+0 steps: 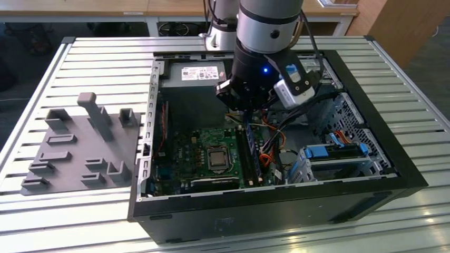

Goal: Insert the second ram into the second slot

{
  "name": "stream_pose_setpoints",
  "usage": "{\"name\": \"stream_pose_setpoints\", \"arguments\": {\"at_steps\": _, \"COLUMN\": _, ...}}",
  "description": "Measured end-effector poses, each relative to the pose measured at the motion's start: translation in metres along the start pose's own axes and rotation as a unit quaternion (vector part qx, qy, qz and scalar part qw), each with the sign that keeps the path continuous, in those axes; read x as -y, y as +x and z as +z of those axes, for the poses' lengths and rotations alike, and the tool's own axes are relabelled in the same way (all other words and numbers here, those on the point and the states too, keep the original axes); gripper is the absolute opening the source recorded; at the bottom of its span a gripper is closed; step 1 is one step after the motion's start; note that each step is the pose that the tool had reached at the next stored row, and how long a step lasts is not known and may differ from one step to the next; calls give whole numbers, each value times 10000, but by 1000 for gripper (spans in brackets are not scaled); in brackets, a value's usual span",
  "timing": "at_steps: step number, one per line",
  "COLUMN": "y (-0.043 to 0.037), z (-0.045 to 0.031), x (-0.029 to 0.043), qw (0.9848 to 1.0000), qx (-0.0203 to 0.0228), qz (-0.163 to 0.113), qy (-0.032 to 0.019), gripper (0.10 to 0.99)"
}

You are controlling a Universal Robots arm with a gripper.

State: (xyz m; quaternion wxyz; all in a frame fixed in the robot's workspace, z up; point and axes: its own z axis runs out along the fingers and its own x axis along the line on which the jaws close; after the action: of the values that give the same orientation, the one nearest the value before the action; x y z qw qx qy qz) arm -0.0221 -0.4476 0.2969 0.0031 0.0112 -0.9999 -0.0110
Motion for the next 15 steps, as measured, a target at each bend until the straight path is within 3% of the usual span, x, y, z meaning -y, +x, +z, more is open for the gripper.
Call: {"name": "stream_pose_setpoints", "arguments": {"at_steps": 15, "y": -1, "z": 122, "x": 3, "qw": 10000, "qx": 0, "qz": 0, "qy": 0, "gripper": 137}}
